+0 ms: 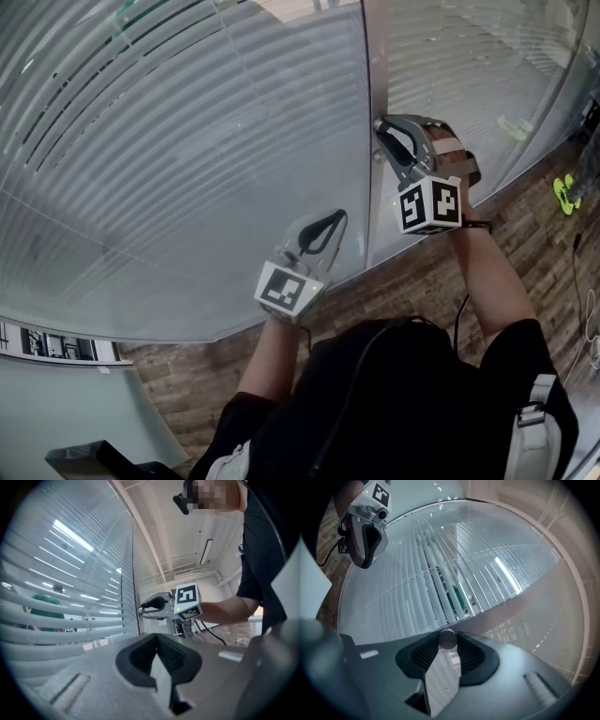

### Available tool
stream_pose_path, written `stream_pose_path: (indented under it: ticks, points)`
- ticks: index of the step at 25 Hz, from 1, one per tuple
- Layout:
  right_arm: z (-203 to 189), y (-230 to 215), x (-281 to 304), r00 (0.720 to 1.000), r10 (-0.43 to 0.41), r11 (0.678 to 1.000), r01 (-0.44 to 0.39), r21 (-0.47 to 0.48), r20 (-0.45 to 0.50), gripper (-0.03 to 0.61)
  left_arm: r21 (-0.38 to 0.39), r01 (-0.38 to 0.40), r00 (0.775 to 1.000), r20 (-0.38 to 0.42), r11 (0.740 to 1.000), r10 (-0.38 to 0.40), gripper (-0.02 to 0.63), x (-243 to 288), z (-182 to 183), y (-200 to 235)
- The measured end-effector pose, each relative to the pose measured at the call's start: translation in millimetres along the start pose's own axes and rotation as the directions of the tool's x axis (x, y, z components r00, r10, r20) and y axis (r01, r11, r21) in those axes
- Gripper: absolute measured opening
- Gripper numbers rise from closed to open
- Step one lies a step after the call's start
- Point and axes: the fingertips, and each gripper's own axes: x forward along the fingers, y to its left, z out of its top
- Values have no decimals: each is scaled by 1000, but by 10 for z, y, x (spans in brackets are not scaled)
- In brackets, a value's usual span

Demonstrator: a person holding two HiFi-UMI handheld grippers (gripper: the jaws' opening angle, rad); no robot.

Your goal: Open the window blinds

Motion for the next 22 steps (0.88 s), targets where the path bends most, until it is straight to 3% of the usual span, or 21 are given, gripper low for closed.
stream_pose_path:
  ticks: [6, 11, 15, 22]
  points:
    - [4, -39, -3, 1000, 14, 984, -18, 175, 24, 127, 2, -4, 1000, -10, 1000, 4, 5, -10, -2, 1]
    - [-12, -88, -1, 999, 12, 922, -31, 386, 53, 127, 1, -2, 1000, 5, 1000, 2, 5, 5, 18, -1]
    - [-53, -118, 8, 998, -5, 848, -31, 529, 67, 127, 0, -2, 1000, -10, 1000, 2, 5, 3, -16, -18]
    - [-77, -119, 0, 993, -45, 675, -48, 736, 106, 127, 5, -4, 1000, -3, 1000, 4, 5, -25, -1, -36]
